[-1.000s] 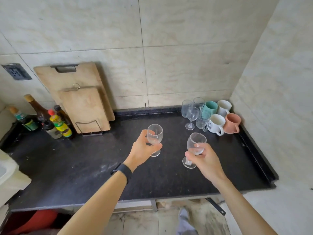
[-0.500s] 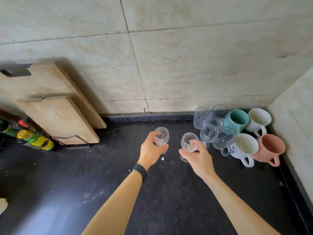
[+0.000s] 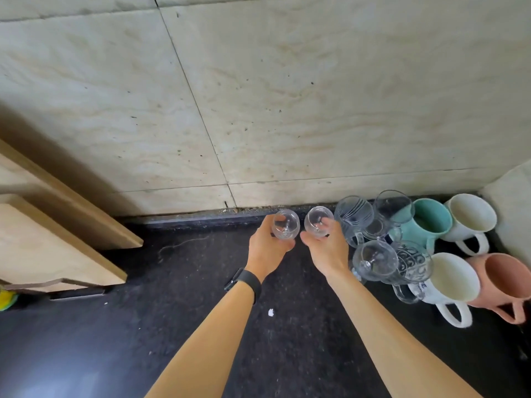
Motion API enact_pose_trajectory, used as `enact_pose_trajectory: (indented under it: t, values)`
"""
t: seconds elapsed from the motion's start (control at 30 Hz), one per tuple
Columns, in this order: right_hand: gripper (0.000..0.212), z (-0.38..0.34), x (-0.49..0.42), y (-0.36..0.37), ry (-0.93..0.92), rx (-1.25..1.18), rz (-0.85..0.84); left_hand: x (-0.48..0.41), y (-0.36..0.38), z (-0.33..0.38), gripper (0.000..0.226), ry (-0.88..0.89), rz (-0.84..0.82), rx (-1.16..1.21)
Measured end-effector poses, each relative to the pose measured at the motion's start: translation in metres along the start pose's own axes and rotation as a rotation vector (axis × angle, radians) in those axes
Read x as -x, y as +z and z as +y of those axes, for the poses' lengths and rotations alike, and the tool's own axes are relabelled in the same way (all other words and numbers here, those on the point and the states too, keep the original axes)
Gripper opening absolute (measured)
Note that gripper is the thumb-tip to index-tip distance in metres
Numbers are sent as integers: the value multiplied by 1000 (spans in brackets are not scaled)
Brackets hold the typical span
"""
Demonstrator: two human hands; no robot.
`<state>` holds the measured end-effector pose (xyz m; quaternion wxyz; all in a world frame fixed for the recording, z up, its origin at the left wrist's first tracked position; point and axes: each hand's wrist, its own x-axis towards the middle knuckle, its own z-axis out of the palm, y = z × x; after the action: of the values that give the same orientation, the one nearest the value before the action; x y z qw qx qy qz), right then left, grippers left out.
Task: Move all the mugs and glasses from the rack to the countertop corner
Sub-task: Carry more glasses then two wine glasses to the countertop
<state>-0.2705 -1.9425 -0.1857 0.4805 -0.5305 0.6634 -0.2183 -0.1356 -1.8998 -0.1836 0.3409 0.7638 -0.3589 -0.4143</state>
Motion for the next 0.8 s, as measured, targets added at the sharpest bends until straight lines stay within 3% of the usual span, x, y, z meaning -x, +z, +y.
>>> enact_pose_trajectory:
  t: [0.2, 0.63, 0.8]
  values:
    - [39, 1, -17, 6, -24, -38, -8, -23, 6, 4, 49, 3, 6, 30]
    - [37, -3, -26, 9, -22, -109, -81, -31, 5, 3, 53, -3, -14, 35]
    - [59, -3, -8, 2, 47, -97, -104, -17, -3, -3, 56, -28, 19, 16]
